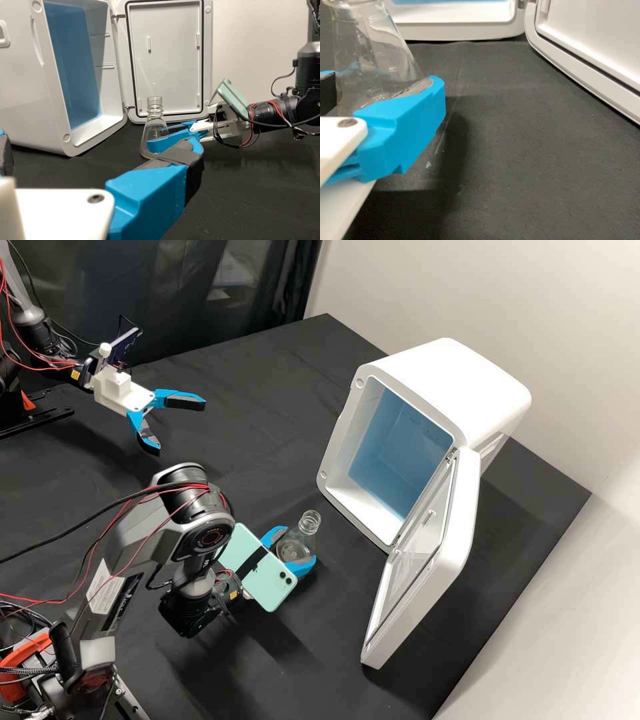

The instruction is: Take the flask out of the incubator

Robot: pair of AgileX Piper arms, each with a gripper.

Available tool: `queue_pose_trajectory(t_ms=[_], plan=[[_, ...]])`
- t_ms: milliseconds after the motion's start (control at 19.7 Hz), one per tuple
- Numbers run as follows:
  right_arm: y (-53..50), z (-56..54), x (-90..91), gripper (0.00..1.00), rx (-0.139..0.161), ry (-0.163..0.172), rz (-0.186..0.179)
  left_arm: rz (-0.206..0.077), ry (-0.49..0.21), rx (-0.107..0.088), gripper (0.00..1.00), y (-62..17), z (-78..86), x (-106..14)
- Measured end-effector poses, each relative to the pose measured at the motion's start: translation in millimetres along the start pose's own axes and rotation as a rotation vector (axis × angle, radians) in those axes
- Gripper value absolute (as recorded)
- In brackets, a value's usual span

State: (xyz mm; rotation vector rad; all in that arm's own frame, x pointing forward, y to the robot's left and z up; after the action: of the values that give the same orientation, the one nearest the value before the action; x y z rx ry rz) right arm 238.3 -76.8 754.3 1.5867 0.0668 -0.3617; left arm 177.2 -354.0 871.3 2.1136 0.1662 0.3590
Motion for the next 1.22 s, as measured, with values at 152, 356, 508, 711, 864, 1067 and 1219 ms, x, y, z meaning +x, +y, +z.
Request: queue_pose_trajectory(t_ms=[152,356,508,711,864,1067,1219], plan=[[-6.2,2.1,2.0,0.0,-0.041,-0.021,-0.015,-0.001,0.0,-0.001,1.0,-0.3,0.1,-0.3],[-8.2,2.1,2.6,0.0,-0.048,-0.026,-0.019,-0.001,0.0,-0.001,1.0,-0.3,0.1,-0.3],[-8.2,2.1,2.6,1.0,-0.048,-0.026,-0.019,-0.001,0.0,-0.001,1.0,-0.3,0.1,-0.3],[-7.9,2.5,2.5,1.0,-0.047,-0.027,-0.018,-0.001,0.0,-0.001,1.0,-0.3,0.1,-0.3],[-7.5,4.7,0.9,1.0,-0.036,-0.032,-0.027,-0.001,0.0,0.0,1.0,-0.2,0.1,-0.4],[-6.7,5.5,-2.0,1.0,-0.008,-0.012,-0.049,0.009,-0.002,0.004,1.0,1.8,0.8,-1.0],[-4.4,2.5,-4.5,1.0,0.005,0.003,-0.044,0.007,-0.001,0.003,1.0,1.3,0.9,-1.5]])
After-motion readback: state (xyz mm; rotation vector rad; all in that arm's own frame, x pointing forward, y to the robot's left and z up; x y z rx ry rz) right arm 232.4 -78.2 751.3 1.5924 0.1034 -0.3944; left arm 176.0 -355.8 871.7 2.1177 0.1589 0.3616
